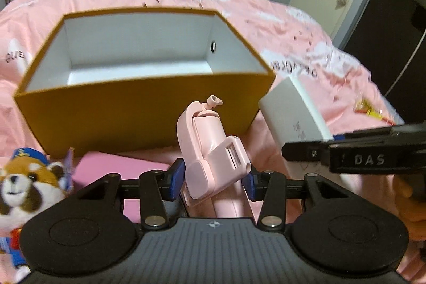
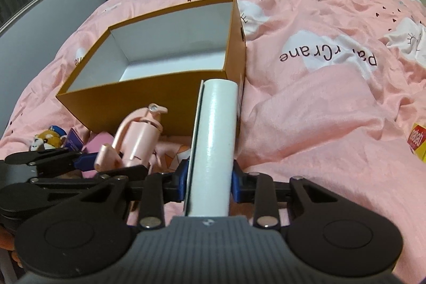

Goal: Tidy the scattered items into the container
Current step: 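Lift the white box with the right tool while the left tool lifts the pink fan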

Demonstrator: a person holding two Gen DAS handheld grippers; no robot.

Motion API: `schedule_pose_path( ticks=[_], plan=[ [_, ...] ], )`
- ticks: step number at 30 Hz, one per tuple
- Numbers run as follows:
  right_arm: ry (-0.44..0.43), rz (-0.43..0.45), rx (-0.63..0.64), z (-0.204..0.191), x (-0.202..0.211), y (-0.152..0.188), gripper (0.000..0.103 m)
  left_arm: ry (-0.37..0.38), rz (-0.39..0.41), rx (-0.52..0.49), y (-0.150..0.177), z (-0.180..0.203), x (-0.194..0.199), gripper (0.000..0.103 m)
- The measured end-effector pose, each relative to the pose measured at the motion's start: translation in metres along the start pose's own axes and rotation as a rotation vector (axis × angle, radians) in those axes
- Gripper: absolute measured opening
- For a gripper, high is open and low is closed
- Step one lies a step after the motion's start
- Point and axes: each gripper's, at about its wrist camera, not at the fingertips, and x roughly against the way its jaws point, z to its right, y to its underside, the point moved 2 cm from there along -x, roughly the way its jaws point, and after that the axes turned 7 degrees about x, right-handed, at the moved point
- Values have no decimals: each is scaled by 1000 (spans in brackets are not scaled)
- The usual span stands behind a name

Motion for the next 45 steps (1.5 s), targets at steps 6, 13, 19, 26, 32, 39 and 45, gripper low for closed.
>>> schedule_pose_path(
  ticks=[6, 13, 19, 26, 32, 39, 45],
  plan=[
    [-8, 34, 33, -16, 15, -13, 32, 3, 79, 27, -15, -4, 34, 52],
    [-34, 85, 98, -41, 31, -38, 32, 17, 130, 49, -36, -5, 56, 52],
    [-52, 124, 172, -67, 36, -65, 32, 20, 153, 68, -53, -20, 69, 52],
    [-97, 143, 211, -93, 29, -99, 32, 19, 165, 94, -75, -48, 77, 52],
    [-133, 118, 191, -101, 4, -129, 32, 7, 156, 114, -98, -76, 72, 52],
    [-178, 76, 117, -92, -37, -165, 32, -11, 133, 116, -123, -103, 56, 52],
    [-191, 43, 82, -87, -78, -192, 32, -33, 120, 108, -148, -124, 38, 52]
  ],
)
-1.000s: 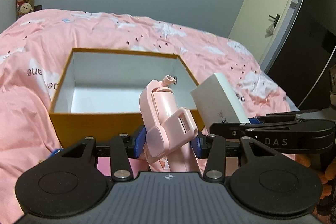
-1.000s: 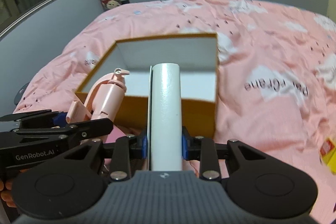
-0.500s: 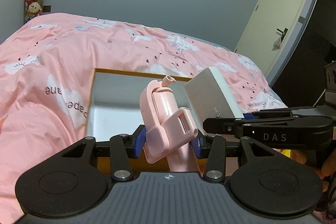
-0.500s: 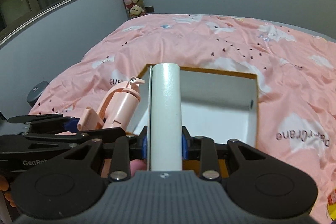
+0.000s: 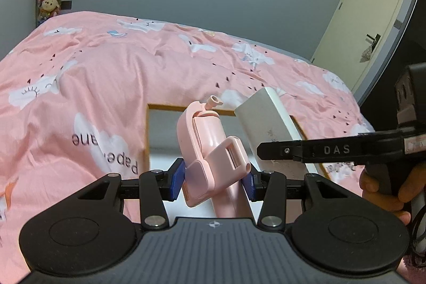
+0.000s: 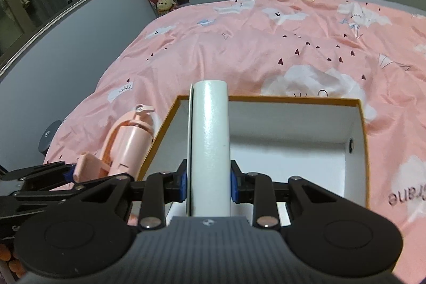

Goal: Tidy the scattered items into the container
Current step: 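Lift the white box with the right tool while the left tool lifts the pink fan, then lower the white box into the orange box and open the right tool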

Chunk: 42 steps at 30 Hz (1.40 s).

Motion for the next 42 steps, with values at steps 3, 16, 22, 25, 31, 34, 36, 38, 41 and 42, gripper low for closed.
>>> schedule_pose_path(
  ticks=[3, 16, 22, 25, 31, 34, 36, 38, 41, 42],
  plan=[
    [-13, -17, -47, 8, -21, -11, 32, -7, -15, -11, -7, -8, -13, 52],
    [-45, -225, -270, 24, -139, -4, 32, -36, -48, -42, -18, -35, -50, 52],
    [-56, -264, -315, 24, -166, -2, 32, -43, -65, -57, -18, -39, -62, 52],
    [-51, -292, -321, 26, -176, 1, 32, -43, -59, -60, -18, -39, -65, 52],
    [-37, -321, -307, 33, -180, 5, 38, -58, -53, -90, -17, -34, -68, 51],
    [-6, -322, -267, 33, -175, 4, 44, -57, -59, -106, -15, -29, -71, 51],
    [18, -325, -218, 31, -171, 4, 46, -61, -61, -119, -13, -25, -74, 51],
    [29, -332, -169, 28, -168, 6, 46, -71, -66, -130, -11, -21, -77, 51],
    [29, -345, -123, 30, -165, 5, 46, -95, -75, -140, -10, -17, -83, 51],
    [28, -351, -114, 31, -164, 5, 46, -100, -77, -146, -9, -16, -85, 51]
  ],
)
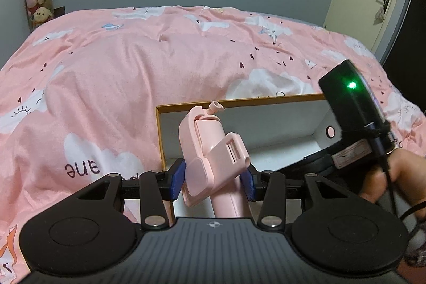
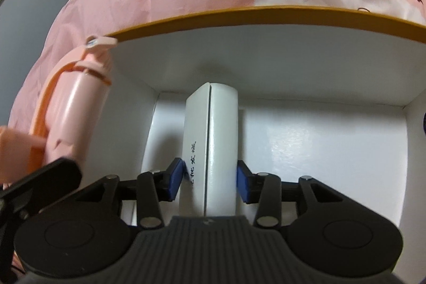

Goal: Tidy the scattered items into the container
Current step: 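Lower the white box into the orange box and open the right tool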

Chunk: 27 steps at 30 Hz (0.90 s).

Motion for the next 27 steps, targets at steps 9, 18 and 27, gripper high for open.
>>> schedule_pose_path(
  ticks=[9, 18, 27],
  plan=[
    [47, -37, 27, 16, 11, 6, 49, -7, -21, -14, 4, 6, -10, 51],
    [-25, -113, -17, 25, 10, 22, 48, -22, -34, -29, 4, 6, -11, 51],
    [-151, -82, -103, 16, -5, 14, 27, -45, -22, -25, -2, -2, -13, 51]
  ],
)
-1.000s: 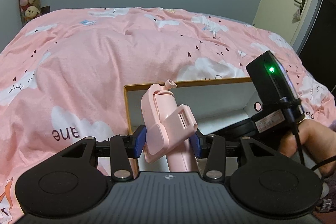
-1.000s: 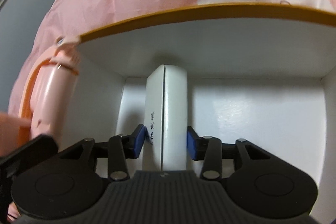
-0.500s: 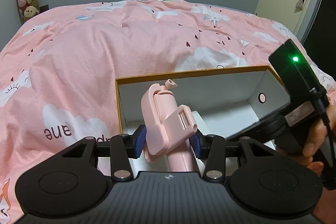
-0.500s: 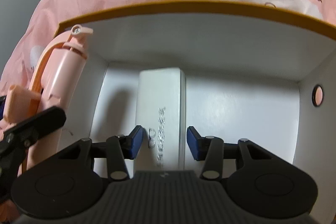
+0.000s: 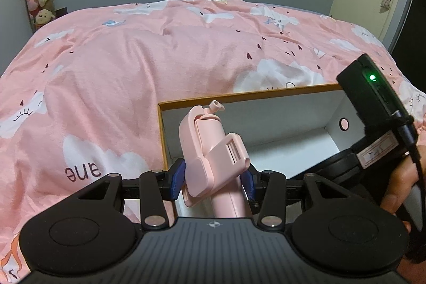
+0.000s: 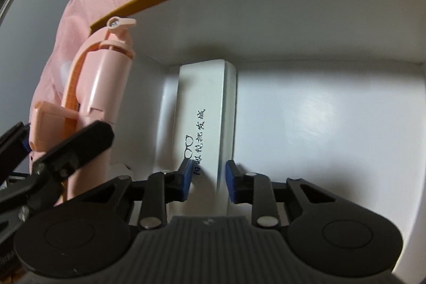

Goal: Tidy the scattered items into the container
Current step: 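Lower the white box into the orange box and open the right tool, then lower the pink fan into the orange box with the left tool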

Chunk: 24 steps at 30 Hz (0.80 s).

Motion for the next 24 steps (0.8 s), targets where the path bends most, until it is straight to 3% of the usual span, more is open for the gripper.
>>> schedule_pose_path(
  ticks=[12, 13, 18, 24],
  plan=[
    [-144, 0, -149, 13, -4, 8, 18, 0, -2, 25, -1, -6, -4, 51],
    [-148, -1, -146, 13, -3, 8, 13, -6, -3, 15, 0, -4, -5, 51],
    [-21, 49, -37, 13, 16, 9, 12, -51, -8, -51, 5, 5, -12, 51],
    [32, 35, -4, 18, 23, 21, 12, -159, -21, -199, 11, 27, -27, 51]
  ],
)
